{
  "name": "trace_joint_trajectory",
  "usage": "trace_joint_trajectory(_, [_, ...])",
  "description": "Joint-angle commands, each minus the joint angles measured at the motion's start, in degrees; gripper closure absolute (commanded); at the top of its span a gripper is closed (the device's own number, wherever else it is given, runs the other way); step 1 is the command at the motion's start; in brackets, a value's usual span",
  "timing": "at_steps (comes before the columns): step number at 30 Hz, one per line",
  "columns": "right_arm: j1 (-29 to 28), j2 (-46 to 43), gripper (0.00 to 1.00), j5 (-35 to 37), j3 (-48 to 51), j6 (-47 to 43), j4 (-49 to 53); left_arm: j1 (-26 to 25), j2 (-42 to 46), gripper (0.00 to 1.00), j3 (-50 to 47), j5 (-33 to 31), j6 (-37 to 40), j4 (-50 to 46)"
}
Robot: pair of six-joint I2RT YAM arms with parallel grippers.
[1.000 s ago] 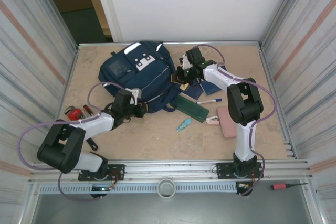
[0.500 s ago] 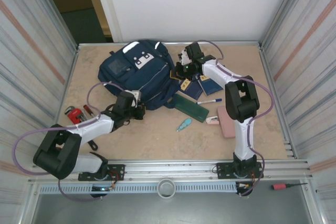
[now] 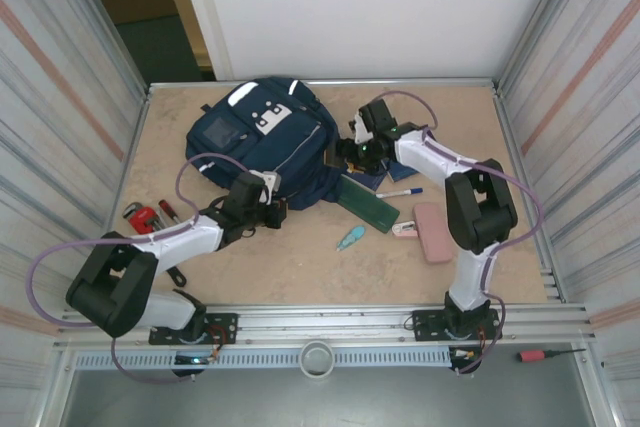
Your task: Pack the student bag
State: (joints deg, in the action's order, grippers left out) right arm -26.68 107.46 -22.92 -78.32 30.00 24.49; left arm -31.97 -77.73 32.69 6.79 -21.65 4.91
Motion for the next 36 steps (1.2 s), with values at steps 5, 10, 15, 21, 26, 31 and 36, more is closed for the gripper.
trace_joint_trajectory(5, [-3.97, 0.98, 0.23, 1.16, 3.62, 2.74, -4.64, -0.64, -0.31, 1.00, 2.03, 1.45, 1.96, 0.80])
trace_joint_trajectory(10, [-3.57, 2.03, 0.56, -0.02, 3.42, 3.49, -7.42, -0.46, 0.42, 1.00, 1.94, -1.24, 2.22, -1.04])
trace_joint_trajectory(15, [-1.54, -1.19, 0.91, -1.94, 4.30, 3.53, -9.13, 1.95, 2.51, 1.00, 0.57, -4.65, 2.26, -3.80])
trace_joint_trajectory(21, [0.90, -3.60, 1.00, -7.60, 3.97, 3.19, -9.41, 6.92, 4.84, 1.00, -1.60, -5.20, 2.10, -4.94])
trace_joint_trajectory(26, [2.40, -4.03, 1.00, -8.19, 2.27, 1.22, -6.88, 9.25, 4.70, 1.00, -1.84, -7.79, 2.02, -6.03])
trace_joint_trajectory(31, [3.30, -4.71, 1.00, -8.62, 0.30, -1.11, -4.25, 14.06, 5.63, 1.00, -3.41, -7.50, -0.25, -4.79])
trace_joint_trajectory(36, [3.30, -4.28, 1.00, -9.01, -1.27, -2.97, -2.41, 16.76, 5.04, 1.00, -2.68, -8.43, -1.05, -3.82])
